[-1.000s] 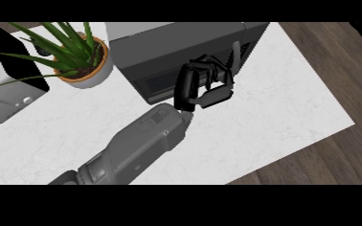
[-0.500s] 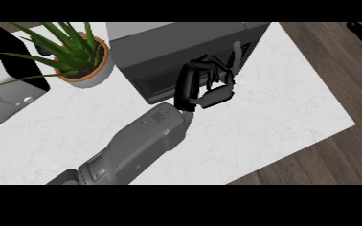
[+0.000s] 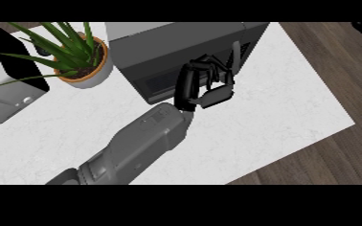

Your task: Pick up the milk, place it into the microwave and close the microwave

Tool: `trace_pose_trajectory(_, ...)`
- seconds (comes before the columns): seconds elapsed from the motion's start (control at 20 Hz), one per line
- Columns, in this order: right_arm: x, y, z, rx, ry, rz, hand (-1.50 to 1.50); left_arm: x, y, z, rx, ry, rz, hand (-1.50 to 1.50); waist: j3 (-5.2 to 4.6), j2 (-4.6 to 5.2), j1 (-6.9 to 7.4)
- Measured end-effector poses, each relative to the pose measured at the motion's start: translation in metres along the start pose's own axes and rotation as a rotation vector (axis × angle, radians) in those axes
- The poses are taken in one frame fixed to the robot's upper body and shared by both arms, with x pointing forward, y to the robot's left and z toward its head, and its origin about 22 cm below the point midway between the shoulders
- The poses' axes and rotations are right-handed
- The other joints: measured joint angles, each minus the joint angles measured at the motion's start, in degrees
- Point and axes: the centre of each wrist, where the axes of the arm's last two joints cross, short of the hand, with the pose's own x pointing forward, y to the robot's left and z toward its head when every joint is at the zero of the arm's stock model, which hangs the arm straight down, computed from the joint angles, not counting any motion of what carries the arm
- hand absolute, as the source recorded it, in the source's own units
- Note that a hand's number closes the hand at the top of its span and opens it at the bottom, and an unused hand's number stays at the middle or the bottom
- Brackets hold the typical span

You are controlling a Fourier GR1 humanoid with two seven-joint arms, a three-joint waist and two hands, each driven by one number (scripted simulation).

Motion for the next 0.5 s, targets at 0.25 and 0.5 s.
trace_pose_trajectory(0.25,0.0038,-0.0001,-0.0047,0.028,-0.002,-0.006,-1.50,-0.0020,0.0000,0.0002,-0.025,-0.009,-0.019,1.50,0.04,0.01,0.02)
trace_pose_trajectory(0.5,0.0049,0.0005,-0.0083,0.052,-0.020,-0.031,-1.50,-0.0049,-0.0012,-0.0006,-0.055,-0.007,-0.079,1.50,0.23,-0.19,0.45)
